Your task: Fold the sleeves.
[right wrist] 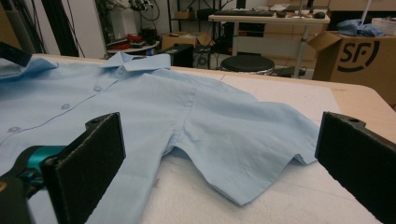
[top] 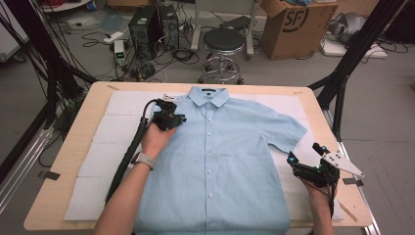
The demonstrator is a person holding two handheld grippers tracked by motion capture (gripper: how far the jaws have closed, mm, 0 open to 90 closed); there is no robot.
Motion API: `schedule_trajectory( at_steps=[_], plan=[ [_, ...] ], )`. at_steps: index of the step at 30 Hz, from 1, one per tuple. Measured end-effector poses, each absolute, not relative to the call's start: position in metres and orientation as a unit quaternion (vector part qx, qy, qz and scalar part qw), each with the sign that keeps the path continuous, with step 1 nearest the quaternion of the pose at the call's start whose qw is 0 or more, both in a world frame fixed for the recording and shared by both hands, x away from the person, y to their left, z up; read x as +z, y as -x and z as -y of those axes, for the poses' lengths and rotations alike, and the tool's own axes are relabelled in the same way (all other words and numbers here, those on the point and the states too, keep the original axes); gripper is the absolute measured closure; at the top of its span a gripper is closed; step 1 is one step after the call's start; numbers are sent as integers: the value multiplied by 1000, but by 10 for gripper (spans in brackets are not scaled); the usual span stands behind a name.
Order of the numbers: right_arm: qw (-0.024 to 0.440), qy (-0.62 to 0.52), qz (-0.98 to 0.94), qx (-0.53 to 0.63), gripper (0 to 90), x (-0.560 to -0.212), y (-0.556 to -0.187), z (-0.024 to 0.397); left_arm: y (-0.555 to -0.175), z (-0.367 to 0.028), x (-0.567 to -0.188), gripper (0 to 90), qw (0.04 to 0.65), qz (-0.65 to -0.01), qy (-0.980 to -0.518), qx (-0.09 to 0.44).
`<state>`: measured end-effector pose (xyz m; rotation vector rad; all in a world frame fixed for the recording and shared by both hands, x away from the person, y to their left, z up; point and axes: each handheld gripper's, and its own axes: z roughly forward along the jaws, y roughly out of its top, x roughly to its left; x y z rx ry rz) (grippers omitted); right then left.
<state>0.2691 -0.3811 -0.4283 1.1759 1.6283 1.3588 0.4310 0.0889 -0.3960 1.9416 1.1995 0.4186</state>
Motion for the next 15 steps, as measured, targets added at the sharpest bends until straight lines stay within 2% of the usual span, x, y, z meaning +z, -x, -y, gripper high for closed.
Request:
schedule_trajectory(
  at_steps=[11,13,15],
  plan=[
    [351,-457,-625,527,3,-429,-269,384,-439,-73,-417,885,387,-475,-775,154],
    [351,-457,-625,527,3,-429,-268,385,-439,-71,-419,828,393,-469,-776,153],
    [350,-457,-625,527,3,-429,-268,385,-438,-71,-417,731,405,-458,-776,153]
  ],
)
